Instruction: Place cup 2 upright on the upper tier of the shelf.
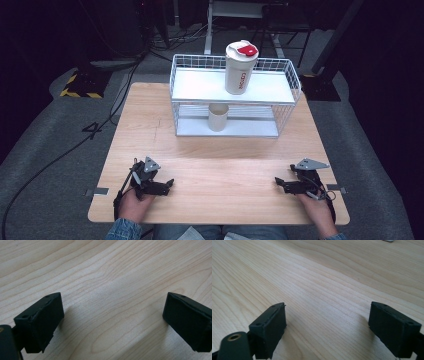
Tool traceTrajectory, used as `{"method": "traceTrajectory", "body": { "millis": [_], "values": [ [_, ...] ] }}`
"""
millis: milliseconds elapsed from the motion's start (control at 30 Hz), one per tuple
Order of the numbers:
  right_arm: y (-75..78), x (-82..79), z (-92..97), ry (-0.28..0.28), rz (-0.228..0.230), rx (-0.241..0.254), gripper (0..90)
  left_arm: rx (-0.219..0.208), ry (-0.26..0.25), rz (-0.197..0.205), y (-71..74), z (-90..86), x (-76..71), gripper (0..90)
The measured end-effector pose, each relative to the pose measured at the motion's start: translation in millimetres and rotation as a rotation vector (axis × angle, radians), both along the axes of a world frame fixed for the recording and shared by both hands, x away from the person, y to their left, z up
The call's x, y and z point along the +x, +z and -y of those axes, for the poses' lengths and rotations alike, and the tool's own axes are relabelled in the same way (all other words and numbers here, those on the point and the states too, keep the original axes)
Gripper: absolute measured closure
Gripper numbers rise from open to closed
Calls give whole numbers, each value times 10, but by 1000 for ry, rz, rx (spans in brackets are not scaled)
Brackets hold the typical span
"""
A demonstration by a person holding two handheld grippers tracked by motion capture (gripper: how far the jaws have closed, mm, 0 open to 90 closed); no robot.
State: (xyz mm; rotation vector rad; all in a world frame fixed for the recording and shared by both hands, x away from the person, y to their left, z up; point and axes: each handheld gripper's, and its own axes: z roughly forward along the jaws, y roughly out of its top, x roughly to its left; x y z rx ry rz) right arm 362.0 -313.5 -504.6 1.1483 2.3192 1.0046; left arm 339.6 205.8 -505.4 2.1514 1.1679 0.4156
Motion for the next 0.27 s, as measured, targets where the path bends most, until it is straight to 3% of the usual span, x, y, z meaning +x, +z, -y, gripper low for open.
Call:
{"method": "traceTrajectory", "body": {
  "millis": [267],
  "values": [
    [-6, 1, -29, -55, -9, -7, 85, -2, -11, -2, 0, -27, 9, 40]
  ]
}}
